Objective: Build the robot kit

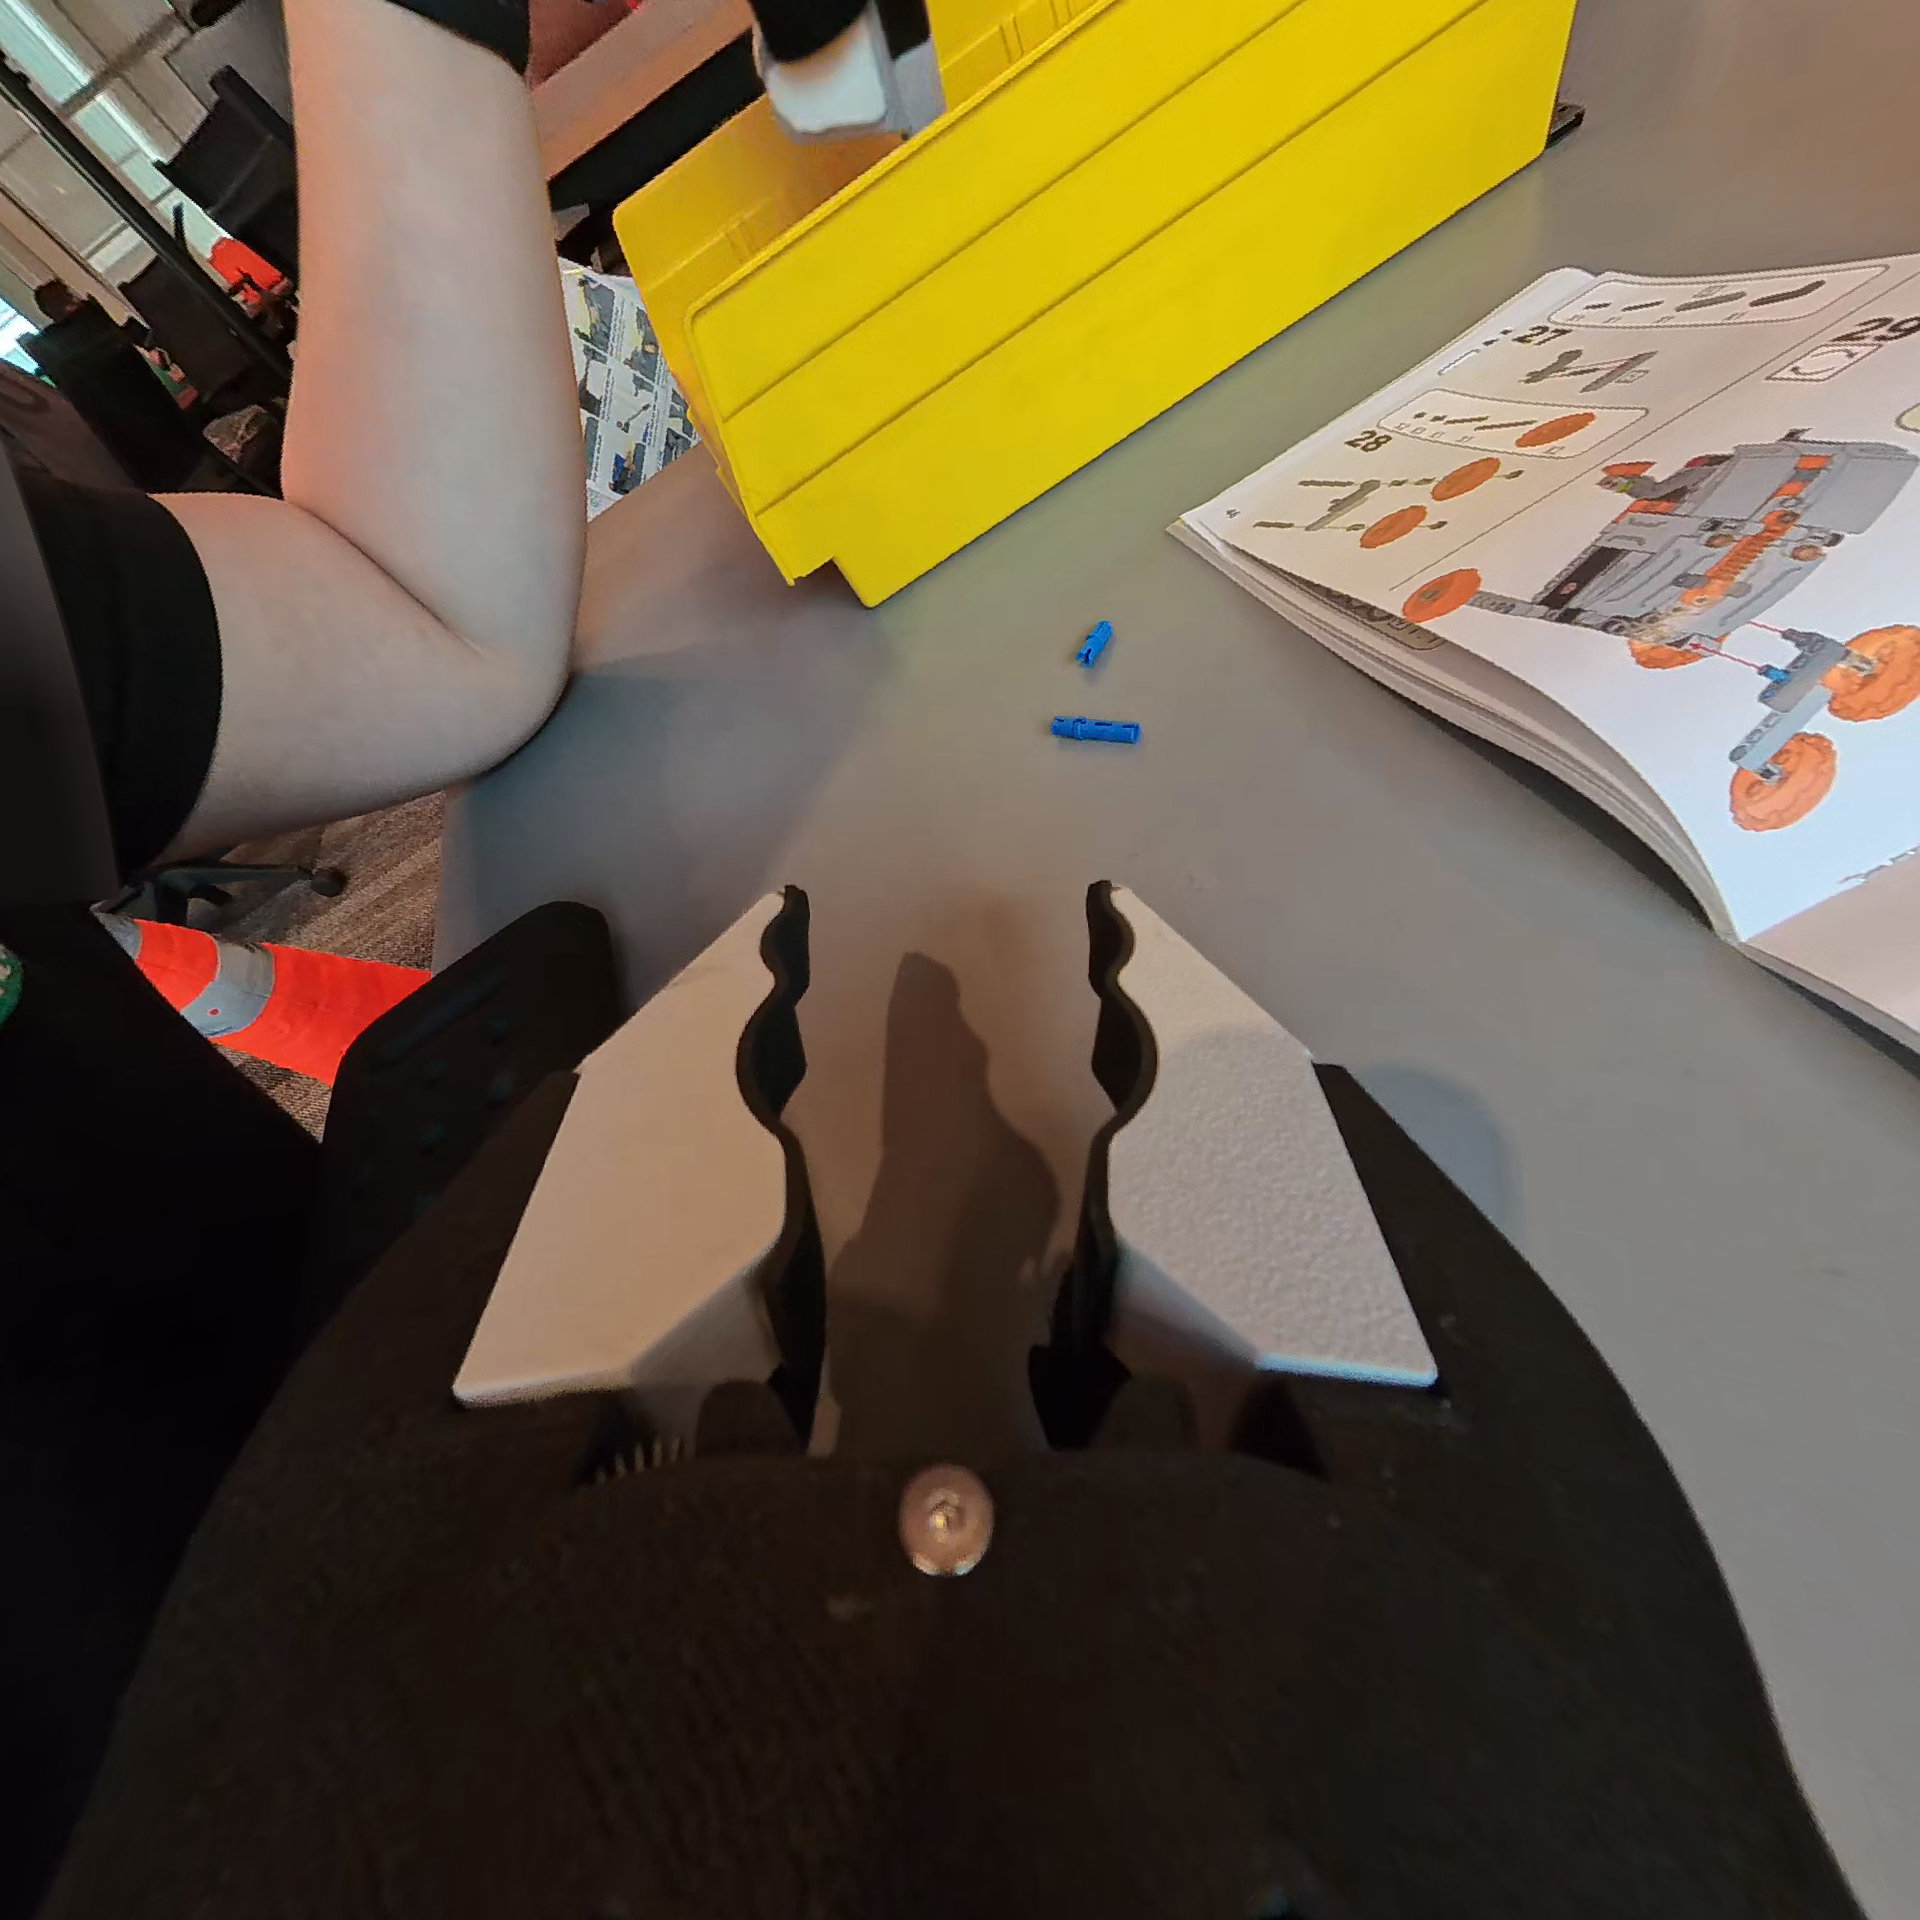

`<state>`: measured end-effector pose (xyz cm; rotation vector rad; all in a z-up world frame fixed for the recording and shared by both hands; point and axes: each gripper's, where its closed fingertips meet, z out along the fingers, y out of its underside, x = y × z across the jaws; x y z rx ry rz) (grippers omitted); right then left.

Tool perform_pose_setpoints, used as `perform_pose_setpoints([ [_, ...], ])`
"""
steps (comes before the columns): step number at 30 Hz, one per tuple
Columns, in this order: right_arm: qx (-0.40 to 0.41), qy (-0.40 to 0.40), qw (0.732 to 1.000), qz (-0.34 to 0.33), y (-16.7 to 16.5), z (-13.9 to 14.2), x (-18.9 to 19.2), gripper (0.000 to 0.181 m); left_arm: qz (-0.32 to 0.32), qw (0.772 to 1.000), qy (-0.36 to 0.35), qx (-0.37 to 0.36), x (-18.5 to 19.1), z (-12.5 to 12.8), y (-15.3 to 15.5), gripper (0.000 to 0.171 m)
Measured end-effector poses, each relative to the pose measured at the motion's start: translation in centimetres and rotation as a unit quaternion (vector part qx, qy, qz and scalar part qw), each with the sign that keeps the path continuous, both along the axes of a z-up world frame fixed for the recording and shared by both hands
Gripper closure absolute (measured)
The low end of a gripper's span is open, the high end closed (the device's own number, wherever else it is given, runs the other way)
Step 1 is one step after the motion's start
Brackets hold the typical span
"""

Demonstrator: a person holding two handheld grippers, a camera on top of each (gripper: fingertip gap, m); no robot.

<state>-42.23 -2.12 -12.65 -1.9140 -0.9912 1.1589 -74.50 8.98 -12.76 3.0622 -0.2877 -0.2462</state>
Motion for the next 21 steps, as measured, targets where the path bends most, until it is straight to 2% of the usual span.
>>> perform_pose_setpoints([
  [2, 0.0, -0.001, 1.0, 0.0, 0.0, 0.0, 0.0, 0.128, -0.006, 0.999, -0.037, 0.036, 1.6, 0.6, 1.1, 0.134],
  [5, -0.001, -0.002, 1.0, 0.001, 0.0, -0.1, 0.0, 0.128, -0.068, 0.992, -0.085, 0.071, 5.3, 1.0, 3.0, 0.128],
  [7, -0.002, -0.001, 1.0, 0.001, 0.0, -0.1, 0.0, 0.128, -0.118, 0.986, -0.1, 0.065, 7.6, 0.3, 3.5, 0.138],
  [9, -0.002, 0.0, 1.0, 0.002, 0.0, 0.0, 0.0, 0.128, -0.148, 0.985, -0.082, 0.036, 8.5, -1.3, 3.5, 0.127],
  [10, -0.003, 0.001, 1.0, 0.001, 0.0, 0.0, 0.0, 0.128, -0.158, 0.986, -0.053, 0.022, 8.2, -2.1, 3.6, 0.115],
  [12, -0.005, 0.003, 1.0, 0.001, 0.0, 0.0, 0.0, 0.128, -0.175, 0.985, 0.012, 0.0, 7.4, -3.2, 3.8, 0.108],
  [14, -0.008, 0.005, 1.0, 0.001, 0.0, 0.0, 0.0, 0.128, -0.189, 0.982, 0.014, 0.018, 8.1, -3.1, 4.4, 0.12],
  [16, -0.009, 0.006, 1.0, 0.001, 0.0, 0.1, 0.0, 0.128, -0.201, 0.979, 0.027, 0.036, 7.7, -2.8, 5.1, 0.156],
  [19, -0.008, 0.005, 1.0, 0.002, -0.1, 0.0, 0.0, 0.128, -0.173, 0.983, 0.063, 0.011, 5.2, -3.0, 4.6, 0.156],
  [21, -0.008, 0.005, 1.0, 0.002, -0.1, 0.0, 0.0, 0.128, -0.152, 0.987, 0.044, 0.019, 4.9, -2.7, 4.6, 0.156],
])
